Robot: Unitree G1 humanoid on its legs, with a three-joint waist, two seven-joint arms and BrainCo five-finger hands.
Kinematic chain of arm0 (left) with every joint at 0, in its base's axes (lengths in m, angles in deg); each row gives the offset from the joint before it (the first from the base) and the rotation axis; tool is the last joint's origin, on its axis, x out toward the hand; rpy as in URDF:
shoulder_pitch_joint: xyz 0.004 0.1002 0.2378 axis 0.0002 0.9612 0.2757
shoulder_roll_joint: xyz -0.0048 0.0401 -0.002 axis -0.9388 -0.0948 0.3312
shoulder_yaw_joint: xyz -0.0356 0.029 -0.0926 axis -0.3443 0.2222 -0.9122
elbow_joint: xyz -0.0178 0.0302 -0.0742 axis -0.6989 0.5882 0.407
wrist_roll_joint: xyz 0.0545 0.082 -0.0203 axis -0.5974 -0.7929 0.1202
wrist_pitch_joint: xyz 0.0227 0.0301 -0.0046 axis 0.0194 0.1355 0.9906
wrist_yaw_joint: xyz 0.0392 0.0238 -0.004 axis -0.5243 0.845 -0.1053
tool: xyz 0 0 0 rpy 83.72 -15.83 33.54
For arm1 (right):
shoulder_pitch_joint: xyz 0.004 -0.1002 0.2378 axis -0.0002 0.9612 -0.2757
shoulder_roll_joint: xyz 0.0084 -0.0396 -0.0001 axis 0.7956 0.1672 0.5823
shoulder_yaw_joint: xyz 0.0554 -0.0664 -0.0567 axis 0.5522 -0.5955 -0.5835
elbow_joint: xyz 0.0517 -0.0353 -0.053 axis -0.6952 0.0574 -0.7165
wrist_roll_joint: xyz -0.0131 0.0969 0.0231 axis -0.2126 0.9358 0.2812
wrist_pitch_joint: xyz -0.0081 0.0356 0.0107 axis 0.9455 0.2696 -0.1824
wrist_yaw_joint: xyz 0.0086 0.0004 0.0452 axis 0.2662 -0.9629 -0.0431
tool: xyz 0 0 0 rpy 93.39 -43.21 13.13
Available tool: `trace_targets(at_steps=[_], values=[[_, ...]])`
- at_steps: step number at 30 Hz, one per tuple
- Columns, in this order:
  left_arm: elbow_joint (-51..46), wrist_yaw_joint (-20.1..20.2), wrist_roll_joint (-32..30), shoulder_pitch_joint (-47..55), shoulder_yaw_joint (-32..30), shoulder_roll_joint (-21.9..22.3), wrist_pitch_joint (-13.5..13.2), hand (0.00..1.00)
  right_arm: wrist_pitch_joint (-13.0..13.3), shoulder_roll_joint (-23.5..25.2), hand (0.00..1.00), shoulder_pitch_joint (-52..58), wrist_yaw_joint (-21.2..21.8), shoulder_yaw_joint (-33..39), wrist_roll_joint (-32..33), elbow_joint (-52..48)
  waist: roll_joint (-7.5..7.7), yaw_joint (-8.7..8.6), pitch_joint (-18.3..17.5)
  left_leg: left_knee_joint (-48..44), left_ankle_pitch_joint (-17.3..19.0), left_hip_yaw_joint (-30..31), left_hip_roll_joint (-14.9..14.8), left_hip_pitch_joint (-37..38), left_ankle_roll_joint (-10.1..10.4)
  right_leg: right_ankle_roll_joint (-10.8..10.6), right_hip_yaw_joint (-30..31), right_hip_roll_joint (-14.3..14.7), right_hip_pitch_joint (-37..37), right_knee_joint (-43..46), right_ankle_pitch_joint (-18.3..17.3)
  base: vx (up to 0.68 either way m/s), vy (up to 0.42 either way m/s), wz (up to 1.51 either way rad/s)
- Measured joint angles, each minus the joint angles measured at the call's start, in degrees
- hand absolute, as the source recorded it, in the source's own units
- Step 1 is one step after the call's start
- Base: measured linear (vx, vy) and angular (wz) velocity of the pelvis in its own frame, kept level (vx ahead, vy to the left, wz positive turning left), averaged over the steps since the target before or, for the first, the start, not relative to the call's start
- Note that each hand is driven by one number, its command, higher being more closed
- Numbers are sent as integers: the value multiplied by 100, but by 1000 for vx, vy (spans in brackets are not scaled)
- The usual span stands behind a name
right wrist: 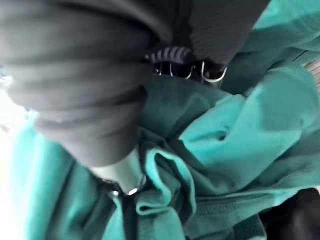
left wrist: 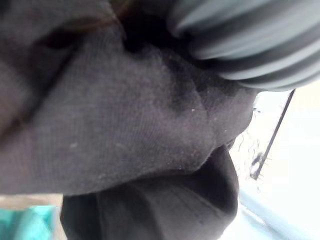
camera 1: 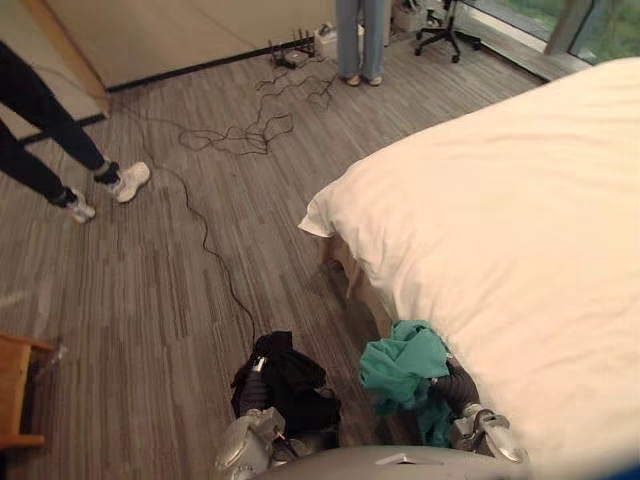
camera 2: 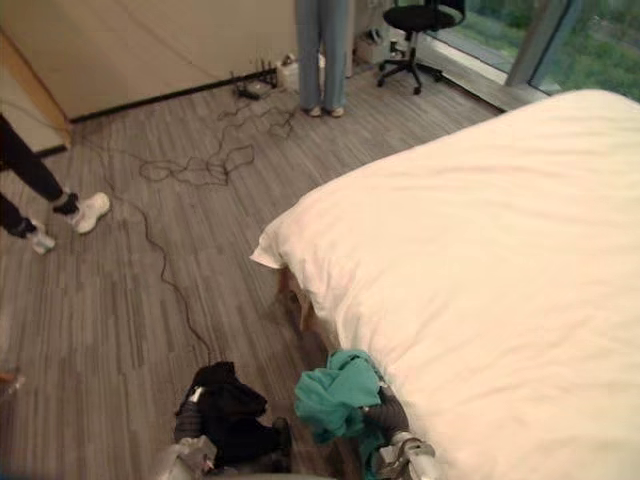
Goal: Tidy the bed and pick cloth on bed and put in laundry
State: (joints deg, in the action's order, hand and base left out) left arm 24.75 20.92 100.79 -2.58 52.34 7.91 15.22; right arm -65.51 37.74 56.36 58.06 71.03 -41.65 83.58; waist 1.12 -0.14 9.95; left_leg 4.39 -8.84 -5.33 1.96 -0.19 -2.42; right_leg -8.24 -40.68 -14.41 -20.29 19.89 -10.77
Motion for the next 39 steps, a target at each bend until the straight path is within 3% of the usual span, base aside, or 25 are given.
trace_targets(at_steps=[2,3,4,5,6,7,8,11,12,13,14,15,16,21,25,27,28,29,30,32,33,35,37,38,39], values=[[29,-1,2,20,0,-16,2,100,2,10,100,-20,-10,-109,-110,170,-25,31,37,81,-6,250,9,108,-12,253,24,-119,142,665,253,146,-15,74],[55,12,2,-27,4,-22,15,100,5,-38,100,-1,-47,-182,-159,214,-130,-3,81,105,-1,548,-45,116,-37,566,231,-196,444,1353,220,127,-10,77],[93,33,0,-78,1,-7,27,100,7,-32,100,-2,-102,-217,-155,211,-191,-25,112,109,-1,676,-66,113,-47,571,400,-145,575,1437,-136,170,-73,139],[282,206,-17,-221,-16,-44,113,100,19,-27,100,24,-271,-440,-134,208,-236,-91,138,109,8,1173,-63,126,-62,560,1120,195,904,1193,-750,99,-72,117],[308,240,-21,-246,-10,-61,121,100,22,-25,100,41,-297,-455,-126,205,-244,-115,143,109,11,1269,-57,128,-67,570,1255,269,953,1130,-790,85,-156,180],[375,390,-127,-319,11,-119,180,100,54,-14,100,163,-417,-457,-71,197,-266,-219,155,108,-5,1706,-10,143,-86,527,1878,540,1172,834,-878,10,-92,135],[375,431,-129,-317,28,-142,217,100,66,-19,100,222,-450,-447,-25,195,-262,-234,154,107,-13,1831,24,159,-84,518,2116,631,1247,692,-873,-7,-197,152],[357,526,-137,-165,75,-238,352,100,126,-25,100,424,-478,-428,171,140,20,-207,115,138,55,1930,388,251,-24,512,3059,625,1435,-155,-678,-45,-185,85],[359,537,-212,-33,120,-133,441,100,115,-33,100,511,-467,-326,300,83,32,-231,33,115,92,1881,394,315,43,561,3057,604,1380,-182,-806,49,-129,45],[246,612,-261,171,157,19,447,100,124,-100,100,588,-466,-221,408,-94,-111,-193,26,35,66,1652,327,268,89,545,3055,662,1356,-181,-827,46,-163,27],[151,626,-287,224,151,59,473,100,126,-93,100,628,-466,-184,493,-136,-157,-217,7,21,95,1670,317,240,94,546,3060,709,1356,-190,-845,45,-74,1],[-553,906,-629,450,394,288,623,100,63,165,100,1497,-424,-455,820,-1318,105,-195,-562,146,293,582,329,370,-56,403,3219,565,884,-486,-561,-18,-69,1],[-552,906,-629,442,393,277,623,100,63,174,100,1499,-423,-463,820,-1319,160,-197,-567,145,254,574,388,328,-49,399,3216,513,895,-593,-708,-51,-85,6],[-551,898,-636,499,407,362,600,100,63,152,100,1474,-450,-419,821,-1148,123,-208,-573,147,213,516,358,341,-40,387,3167,513,911,-645,-792,-22,-70,-1],[-535,833,-733,620,605,245,242,100,61,211,100,1247,-666,-405,929,-699,203,-196,-583,114,304,142,282,298,-48,342,2967,474,843,-883,-740,40,-53,0],[-481,799,-839,607,725,122,-32,100,53,207,100,966,-796,-324,929,-234,246,-178,-579,-327,587,-25,272,77,-49,280,2772,411,773,-997,-721,78,-29,7],[-448,700,-855,537,747,92,-217,100,32,190,100,731,-864,-315,929,-35,197,-127,-496,-1221,1022,-67,169,-357,27,296,2717,446,765,-1050,-658,86,-10,-17],[-433,622,-854,484,686,90,-412,100,14,136,100,543,-890,-303,931,-7,48,-44,-258,-2258,1458,-158,-87,-698,32,367,2735,614,631,-1090,-625,89,-22,-18],[-411,585,-855,488,623,79,-515,100,9,101,100,402,-910,-307,931,0,-26,-37,-99,-2930,1693,-274,-292,-916,68,428,2733,751,506,-1127,-654,54,-26,-11],[-338,588,-854,481,599,-28,-706,100,7,8,100,150,-988,-303,1004,116,-93,-15,127,-3776,1809,-367,-528,-1167,180,519,2737,847,292,-1115,-703,42,-34,9],[-237,585,-848,480,602,-98,-756,100,-7,-37,100,37,-1014,-297,1020,203,-49,62,203,-4038,1805,-409,-560,-1305,289,527,2736,844,216,-1128,-702,66,-41,9],[-80,590,-835,445,611,-142,-788,100,-26,-159,100,-102,-1049,-127,1020,262,-104,100,267,-3940,1963,-555,-473,-1326,358,533,2684,806,63,-1203,-700,148,9,28],[-50,590,-827,403,627,-140,-777,100,-93,-273,100,-231,-1078,16,1018,373,-139,121,336,-3225,1864,-621,-320,-1308,217,538,2636,702,11,-1205,-707,166,81,30],[-37,580,-818,413,640,-140,-790,100,-95,-283,100,-241,-1077,60,1019,489,-134,127,351,-2860,1595,-739,-285,-1253,35,537,2615,639,-24,-1202,-707,189,117,12],[28,581,-817,363,683,-146,-755,100,-118,-314,100,-304,-1049,49,1009,613,-115,133,366,-2683,1668,-836,-173,-1078,-51,537,2593,590,-46,-1207,-584,198,118,7]])
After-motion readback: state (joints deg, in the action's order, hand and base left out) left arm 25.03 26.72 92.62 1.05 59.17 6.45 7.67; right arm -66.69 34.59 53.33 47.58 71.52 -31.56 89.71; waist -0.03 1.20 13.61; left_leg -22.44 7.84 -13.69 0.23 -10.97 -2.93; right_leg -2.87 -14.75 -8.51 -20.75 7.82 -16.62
